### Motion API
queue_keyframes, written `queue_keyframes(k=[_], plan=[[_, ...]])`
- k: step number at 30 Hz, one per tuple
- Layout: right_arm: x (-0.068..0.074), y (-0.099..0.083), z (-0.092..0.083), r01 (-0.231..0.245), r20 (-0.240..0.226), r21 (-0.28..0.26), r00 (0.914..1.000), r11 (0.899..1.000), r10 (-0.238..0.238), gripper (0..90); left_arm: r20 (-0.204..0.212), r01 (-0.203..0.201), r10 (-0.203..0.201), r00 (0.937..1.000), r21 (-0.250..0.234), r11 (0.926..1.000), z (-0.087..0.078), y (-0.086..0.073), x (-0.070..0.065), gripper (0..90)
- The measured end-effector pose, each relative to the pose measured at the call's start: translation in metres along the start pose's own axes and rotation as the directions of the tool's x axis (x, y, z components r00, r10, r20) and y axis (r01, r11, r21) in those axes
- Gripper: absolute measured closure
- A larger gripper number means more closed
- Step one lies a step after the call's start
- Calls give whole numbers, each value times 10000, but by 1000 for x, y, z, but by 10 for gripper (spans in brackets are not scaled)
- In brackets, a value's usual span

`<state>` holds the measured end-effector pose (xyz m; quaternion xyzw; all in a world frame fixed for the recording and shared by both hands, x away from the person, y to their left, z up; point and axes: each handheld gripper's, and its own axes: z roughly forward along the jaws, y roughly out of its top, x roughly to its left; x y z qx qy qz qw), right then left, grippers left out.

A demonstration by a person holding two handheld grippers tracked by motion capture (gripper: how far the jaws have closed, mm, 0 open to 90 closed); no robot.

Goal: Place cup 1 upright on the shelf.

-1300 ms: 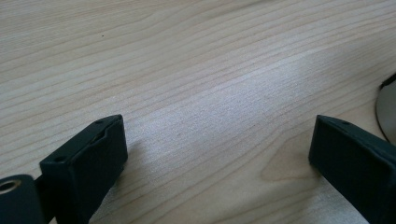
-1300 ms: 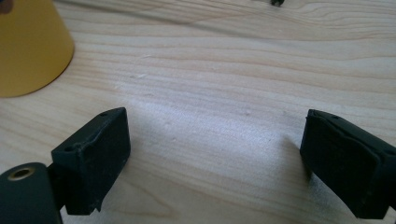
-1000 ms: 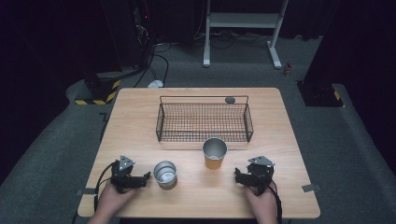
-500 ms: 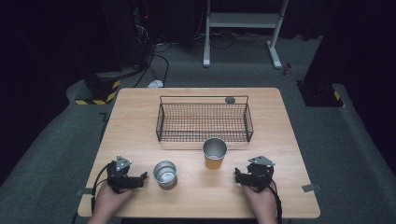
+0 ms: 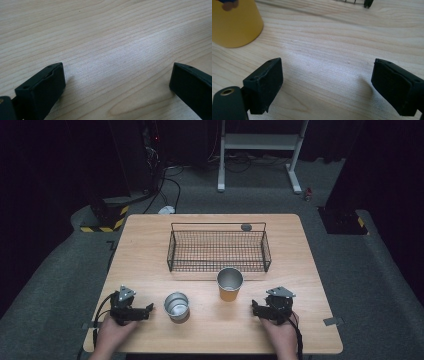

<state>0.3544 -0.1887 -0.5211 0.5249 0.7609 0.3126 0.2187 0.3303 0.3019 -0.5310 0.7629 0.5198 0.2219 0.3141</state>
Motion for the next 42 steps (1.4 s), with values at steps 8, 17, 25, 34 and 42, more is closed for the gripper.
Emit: queue_keyframes(k=[8, 17, 25, 34, 42], plan=[[7, 4, -8, 449, -140, -635, 9988, 9970, -459, 116, -170, 220, -220, 9996, 1, 9998, 0, 0, -2, 4], [13, 3, -14, 556, -617, -1002, 9962, 9934, -620, 107, -199, 354, -354, 9992, -23, 9994, 1, 1, -2, 6], [20, 7, -15, 785, -767, -1248, 9931, 9891, -885, 107, -239, 363, -364, 9991, -24, 9993, 1, 1, -2, 6], [26, 7, -21, 866, -858, -1518, 9912, 9846, -1004, 107, -266, 434, -434, 9987, 9, 9991, 2, 2, -3, 6], [39, 13, -25, 1097, -1086, -1871, 9853, 9762, -1316, 107, -309, 460, -459, 9985, 30, 9989, 1, 1, -3, 6]])
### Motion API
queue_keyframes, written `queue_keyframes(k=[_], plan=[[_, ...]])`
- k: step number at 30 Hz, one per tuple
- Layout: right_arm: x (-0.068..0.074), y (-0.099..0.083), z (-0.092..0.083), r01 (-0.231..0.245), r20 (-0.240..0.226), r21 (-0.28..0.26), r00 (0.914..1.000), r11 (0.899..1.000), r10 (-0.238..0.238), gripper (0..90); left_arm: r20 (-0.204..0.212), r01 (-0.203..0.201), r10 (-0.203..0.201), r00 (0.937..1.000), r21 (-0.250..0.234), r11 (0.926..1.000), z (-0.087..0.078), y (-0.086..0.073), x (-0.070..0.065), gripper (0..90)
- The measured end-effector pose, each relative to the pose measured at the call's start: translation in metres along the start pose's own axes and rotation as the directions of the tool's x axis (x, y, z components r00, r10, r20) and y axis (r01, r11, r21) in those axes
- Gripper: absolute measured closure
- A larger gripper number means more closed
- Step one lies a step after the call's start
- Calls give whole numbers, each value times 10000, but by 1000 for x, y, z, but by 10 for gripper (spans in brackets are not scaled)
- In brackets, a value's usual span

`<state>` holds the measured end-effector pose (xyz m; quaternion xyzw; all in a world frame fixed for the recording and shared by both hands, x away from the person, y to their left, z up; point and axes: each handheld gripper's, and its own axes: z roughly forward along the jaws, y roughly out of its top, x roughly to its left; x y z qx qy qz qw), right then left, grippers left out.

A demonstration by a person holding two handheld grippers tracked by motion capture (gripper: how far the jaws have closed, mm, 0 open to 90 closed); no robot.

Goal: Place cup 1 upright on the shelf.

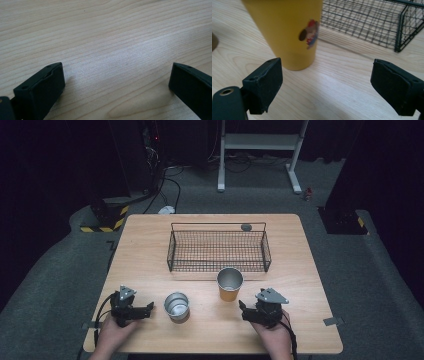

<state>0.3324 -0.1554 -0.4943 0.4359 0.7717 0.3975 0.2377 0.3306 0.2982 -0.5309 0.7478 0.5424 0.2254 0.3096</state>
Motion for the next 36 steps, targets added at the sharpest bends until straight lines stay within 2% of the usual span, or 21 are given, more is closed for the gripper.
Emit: queue_keyframes(k=[16, 23, 29, 36], plan=[[25, 14, -2, 412, -659, -452, 9968, 9981, -441, 108, 20, -44, 44, 10000, 14, 10000, 1, 1, 0, 6], [32, 21, 5, 329, -841, -546, 9958, 9980, -374, 108, 13, -35, 35, 10000, 4, 10000, 1, 1, 0, 6], [37, 28, 12, 588, -750, -507, 9952, 9970, -625, 108, 32, 8, -8, 10000, 8, 10000, 1, 1, 0, 6], [37, 32, 17, 509, -626, -404, 9966, 9979, -534, 113, 17, -60, 60, 10000, 16, 10000, 1, 1, 1, 6]])
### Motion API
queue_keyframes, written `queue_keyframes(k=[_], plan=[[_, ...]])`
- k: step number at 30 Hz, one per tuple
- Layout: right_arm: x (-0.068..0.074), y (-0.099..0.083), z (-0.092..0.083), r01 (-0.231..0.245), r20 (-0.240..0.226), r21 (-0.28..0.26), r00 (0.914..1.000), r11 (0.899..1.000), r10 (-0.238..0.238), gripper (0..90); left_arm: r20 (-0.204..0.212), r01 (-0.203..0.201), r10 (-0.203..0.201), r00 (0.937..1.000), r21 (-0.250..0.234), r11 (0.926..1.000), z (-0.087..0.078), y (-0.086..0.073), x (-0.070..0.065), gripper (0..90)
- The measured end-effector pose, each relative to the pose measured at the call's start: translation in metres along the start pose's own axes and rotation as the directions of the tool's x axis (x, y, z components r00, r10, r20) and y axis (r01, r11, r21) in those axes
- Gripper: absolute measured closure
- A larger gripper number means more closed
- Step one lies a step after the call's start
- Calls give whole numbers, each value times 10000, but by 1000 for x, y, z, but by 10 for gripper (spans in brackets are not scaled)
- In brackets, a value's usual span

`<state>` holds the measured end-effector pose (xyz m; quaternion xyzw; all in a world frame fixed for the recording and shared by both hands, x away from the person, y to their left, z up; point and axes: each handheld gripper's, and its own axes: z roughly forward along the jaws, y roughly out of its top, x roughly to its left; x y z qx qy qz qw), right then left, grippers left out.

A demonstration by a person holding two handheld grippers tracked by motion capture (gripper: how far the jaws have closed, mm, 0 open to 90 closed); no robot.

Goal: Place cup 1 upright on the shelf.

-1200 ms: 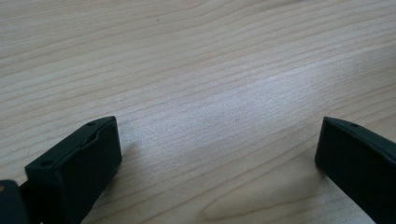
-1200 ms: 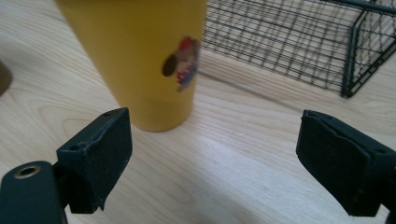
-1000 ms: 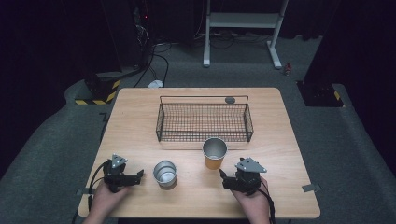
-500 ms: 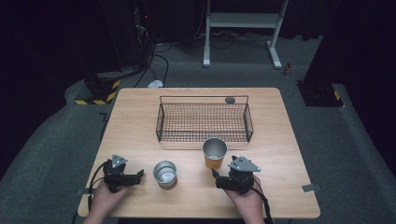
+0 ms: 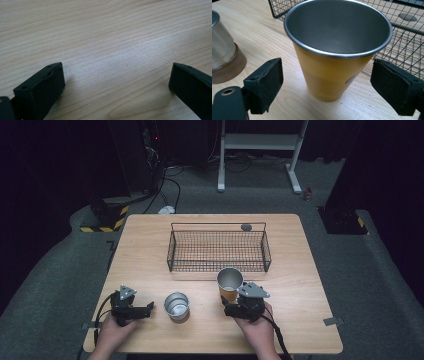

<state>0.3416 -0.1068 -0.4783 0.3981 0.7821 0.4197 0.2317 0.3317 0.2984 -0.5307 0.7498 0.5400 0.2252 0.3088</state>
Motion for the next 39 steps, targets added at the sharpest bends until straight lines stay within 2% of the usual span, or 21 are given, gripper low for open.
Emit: queue_keyframes(k=[6, 8, 10, 39], plan=[[-3, 4, 5, -90, 157, -74, 9998, 9999, 91, 115, 16, 70, -70, 10000, -8, 10000, 0, 0, 0, 6], [-3, 5, 6, -269, 20, -77, 9996, 9996, 269, 114, 3, 2, -2, 10000, 0, 10000, 0, 0, 0, 6], [-4, 5, 8, -236, -72, -161, 9997, 9996, 235, 113, 1, 5, -5, 10000, -2, 10000, 0, 0, 0, 7], [-8, 11, 26, -630, -293, -812, 9977, 9947, 608, 114, 11, 35, -35, 10000, 5, 10000, 0, 0, 0, 7]])
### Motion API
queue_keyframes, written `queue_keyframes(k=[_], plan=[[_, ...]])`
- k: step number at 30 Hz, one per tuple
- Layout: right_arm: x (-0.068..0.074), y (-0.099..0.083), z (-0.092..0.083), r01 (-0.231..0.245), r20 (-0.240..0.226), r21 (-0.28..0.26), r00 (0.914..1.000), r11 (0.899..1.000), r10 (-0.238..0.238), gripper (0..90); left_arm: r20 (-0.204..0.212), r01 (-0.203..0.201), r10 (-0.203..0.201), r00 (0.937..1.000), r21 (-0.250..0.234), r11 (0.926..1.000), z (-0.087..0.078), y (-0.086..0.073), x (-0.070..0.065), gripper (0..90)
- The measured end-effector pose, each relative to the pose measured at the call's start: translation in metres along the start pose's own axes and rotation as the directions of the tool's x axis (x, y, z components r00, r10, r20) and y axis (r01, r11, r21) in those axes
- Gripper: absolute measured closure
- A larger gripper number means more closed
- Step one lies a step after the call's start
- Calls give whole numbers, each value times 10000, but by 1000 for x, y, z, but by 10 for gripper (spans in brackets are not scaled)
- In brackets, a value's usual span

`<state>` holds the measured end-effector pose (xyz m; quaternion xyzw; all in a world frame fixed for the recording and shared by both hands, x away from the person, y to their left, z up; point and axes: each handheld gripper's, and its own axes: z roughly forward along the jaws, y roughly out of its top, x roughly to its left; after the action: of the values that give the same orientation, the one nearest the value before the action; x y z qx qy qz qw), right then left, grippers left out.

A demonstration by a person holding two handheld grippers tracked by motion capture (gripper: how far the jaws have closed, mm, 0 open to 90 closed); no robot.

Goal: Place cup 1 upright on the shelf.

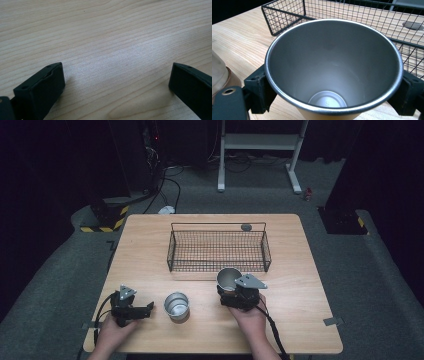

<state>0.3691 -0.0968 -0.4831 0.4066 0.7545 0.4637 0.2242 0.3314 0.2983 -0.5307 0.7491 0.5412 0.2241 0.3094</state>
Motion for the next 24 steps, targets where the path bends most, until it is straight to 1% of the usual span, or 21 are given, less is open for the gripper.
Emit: queue_keyframes(k=[9, 13, 22, 24], plan=[[-1, -2, 1, -26, -97, -151, 9999, 9999, 25, 127, -2, 1, -1, 10000, -3, 10000, 0, 0, 0, 6], [-1, -3, 1, 64, -102, -242, 9999, 9997, -67, 131, -2, 4, -4, 10000, -1, 10000, 0, 0, 0, 6], [-2, -3, 0, 95, -112, -250, 9999, 9996, -98, 134, -8, 5, -5, 10000, -17, 10000, 0, 0, 0, 6], [-2, -3, 0, 81, -115, -320, 9999, 9995, -84, 135, -2, 2, -2, 10000, -4, 10000, 0, 0, 0, 7]])
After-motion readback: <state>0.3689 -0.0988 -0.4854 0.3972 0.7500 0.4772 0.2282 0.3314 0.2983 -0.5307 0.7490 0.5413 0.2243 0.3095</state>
